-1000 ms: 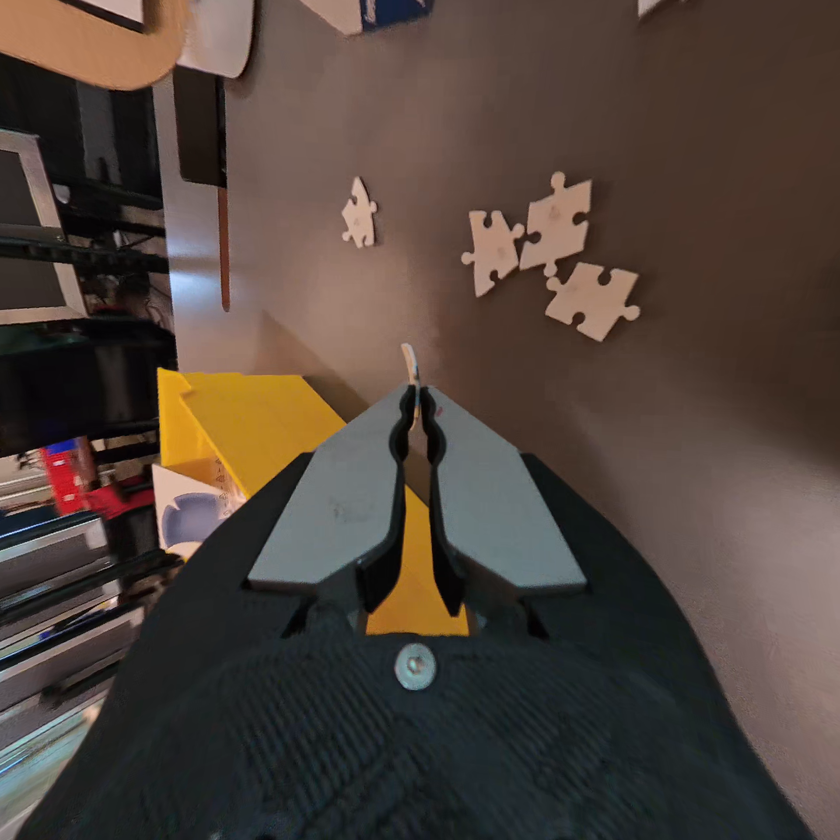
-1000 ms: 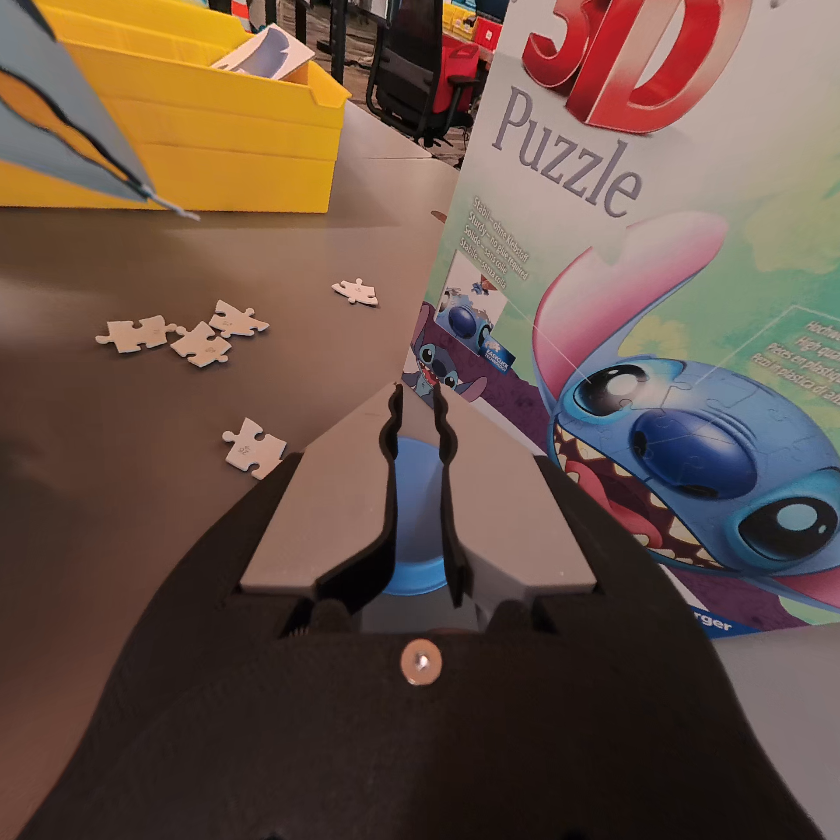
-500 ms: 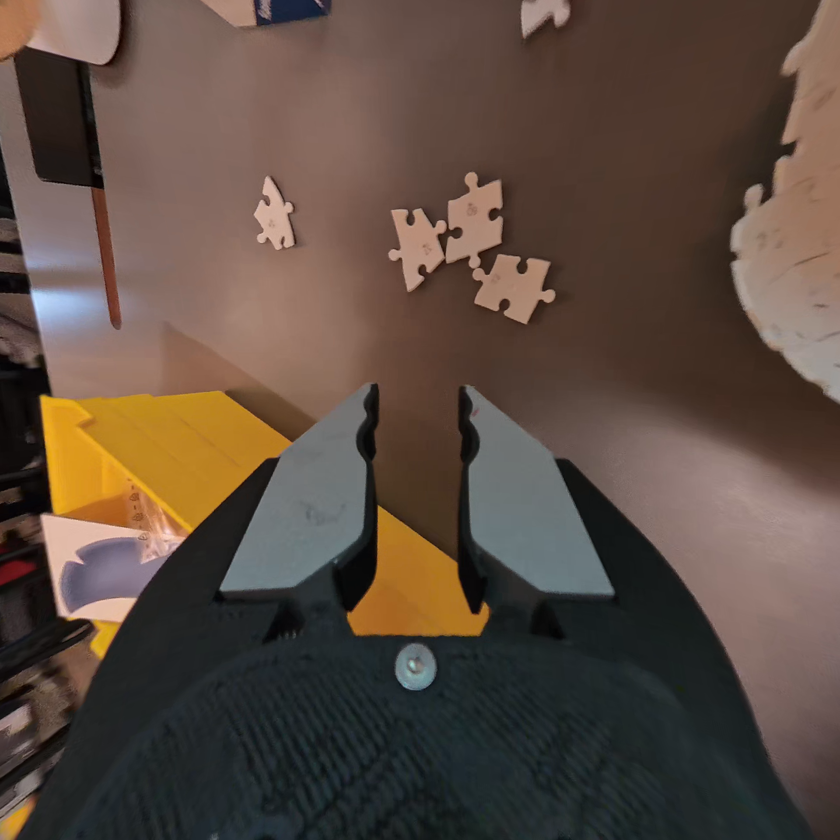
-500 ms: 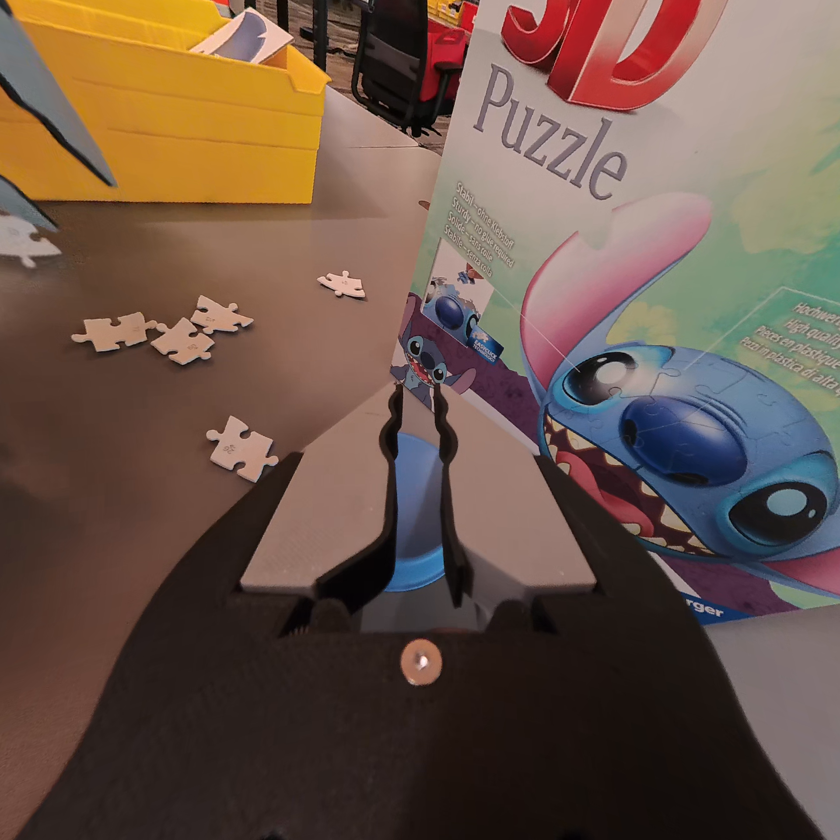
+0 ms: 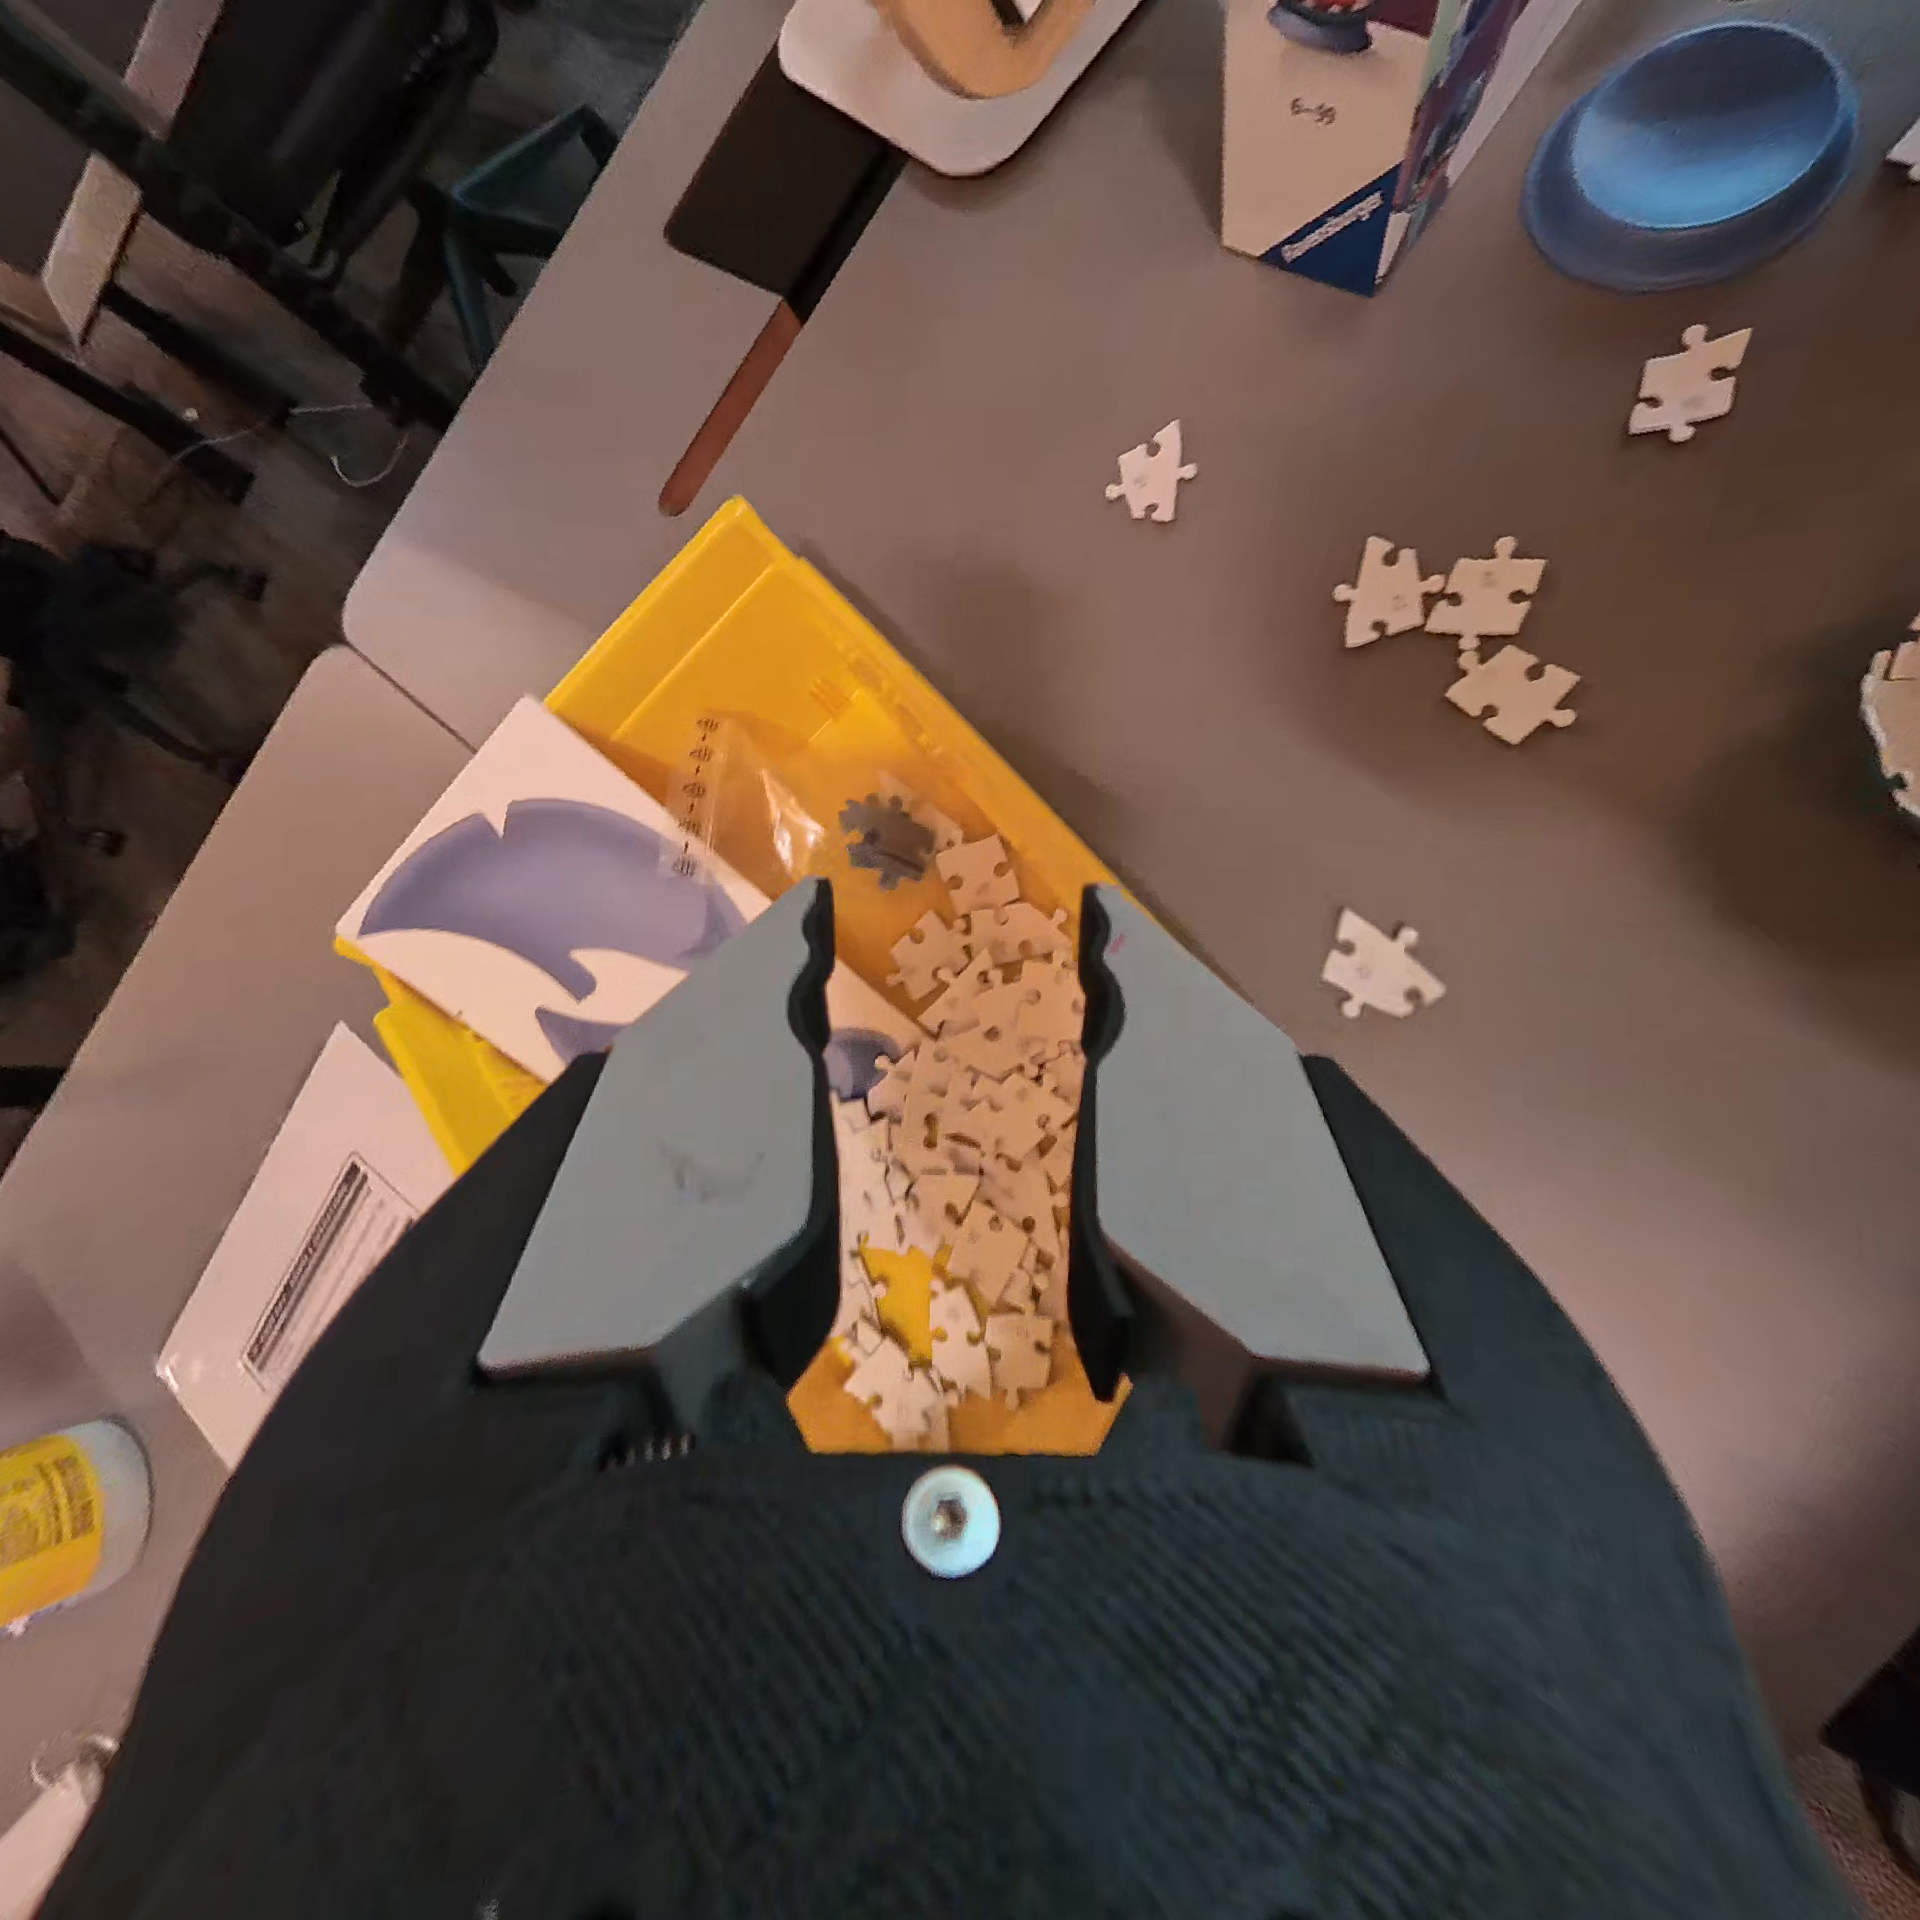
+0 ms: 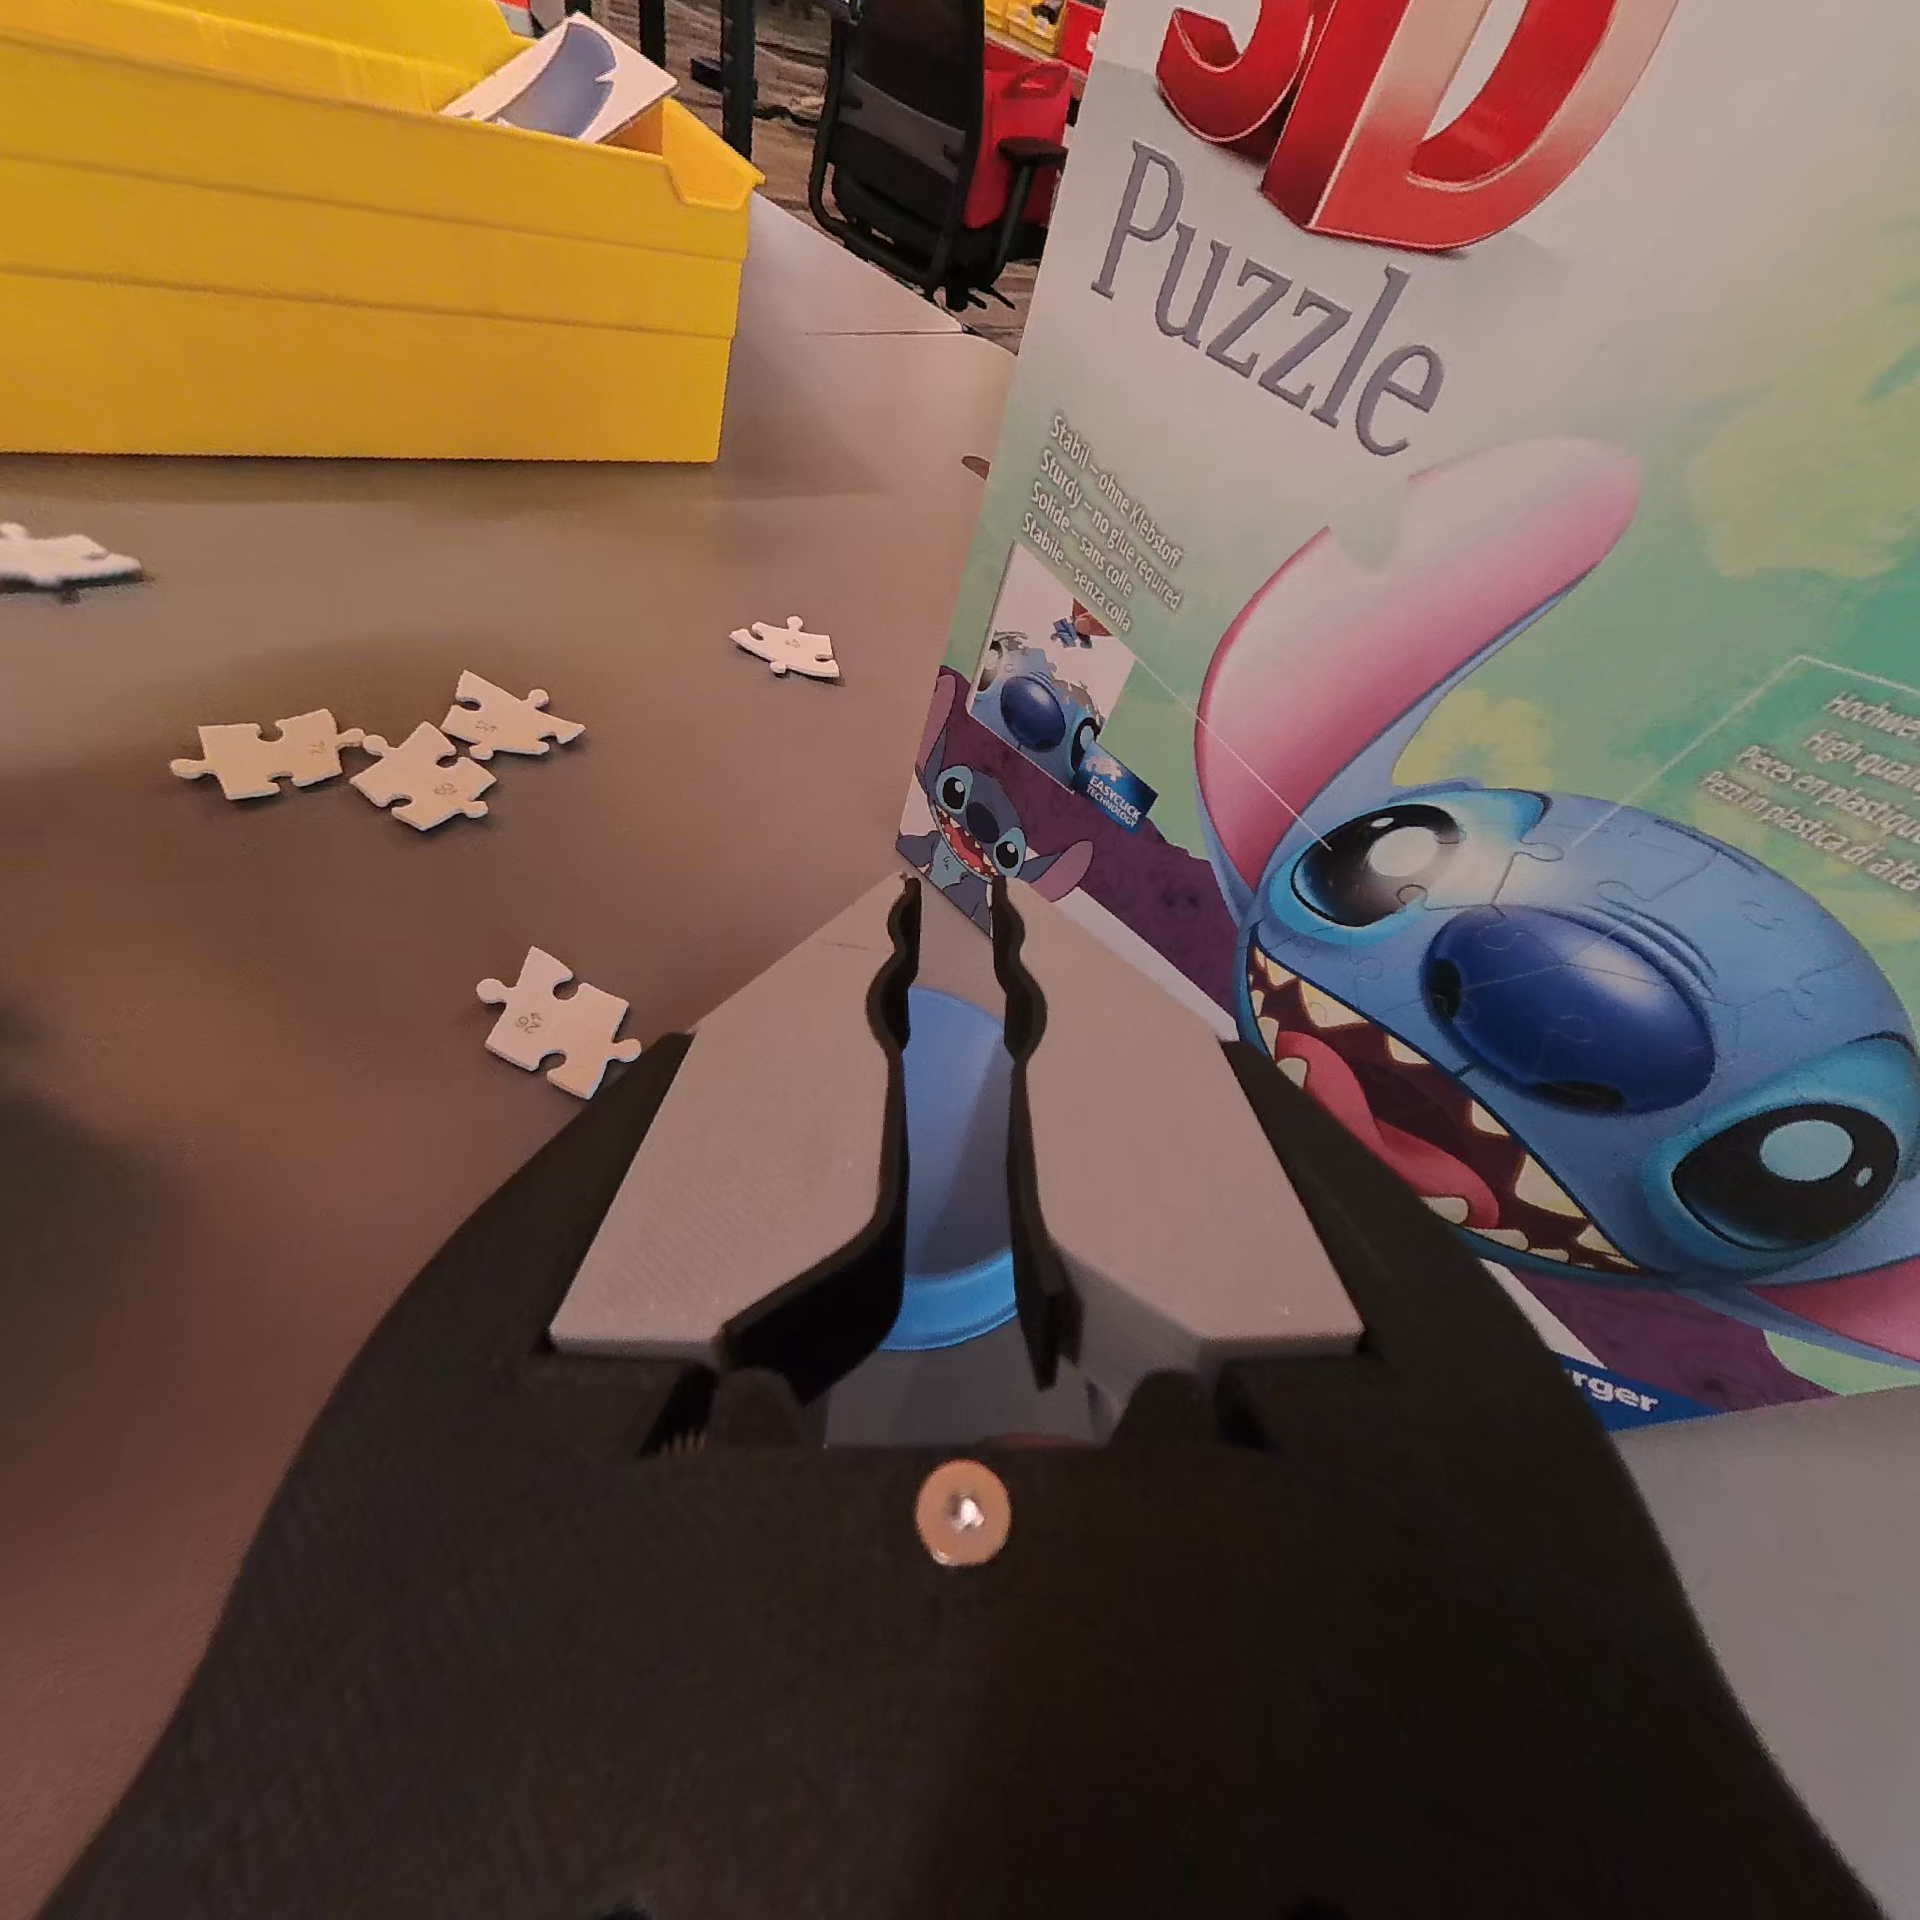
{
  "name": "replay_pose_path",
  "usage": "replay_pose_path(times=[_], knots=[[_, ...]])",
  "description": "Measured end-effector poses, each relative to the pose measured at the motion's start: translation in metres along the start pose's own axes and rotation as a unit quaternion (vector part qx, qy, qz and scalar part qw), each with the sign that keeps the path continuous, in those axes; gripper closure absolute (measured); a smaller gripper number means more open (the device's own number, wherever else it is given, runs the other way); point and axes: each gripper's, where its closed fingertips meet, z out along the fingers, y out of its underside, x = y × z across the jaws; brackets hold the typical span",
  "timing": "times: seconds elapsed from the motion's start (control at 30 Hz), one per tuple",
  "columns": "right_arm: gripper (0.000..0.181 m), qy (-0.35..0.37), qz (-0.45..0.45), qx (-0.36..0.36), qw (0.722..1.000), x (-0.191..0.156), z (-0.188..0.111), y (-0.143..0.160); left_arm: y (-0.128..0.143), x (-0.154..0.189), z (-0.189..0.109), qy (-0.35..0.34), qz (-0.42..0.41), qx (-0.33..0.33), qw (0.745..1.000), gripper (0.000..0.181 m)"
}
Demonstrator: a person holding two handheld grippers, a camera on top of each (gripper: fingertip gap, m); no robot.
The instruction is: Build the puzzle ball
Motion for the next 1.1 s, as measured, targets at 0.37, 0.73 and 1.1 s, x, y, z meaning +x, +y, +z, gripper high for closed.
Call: replay_pose_path(times=[0.37, 0.73, 1.1], knots=[[0.171, -0.001, 0.0, -0.006, 1.0, 0.0, 0.002, 0.003, 0.089, -0.034, 0.023, 0.071, -0.083, -0.13, 0.985, 0.134], [0.171, 0.002, 0.004, -0.01, 1.0, 0.004, 0.003, 0.006, 0.156, -0.028, 0.087, 0.098, -0.063, -0.295, 0.948, 0.155], [0.171, -0.005, 0.004, -0.014, 1.0, 0.002, 0.006, 0.007, 0.178, -0.055, 0.071, 0.059, -0.091, -0.333, 0.937, 0.135]])
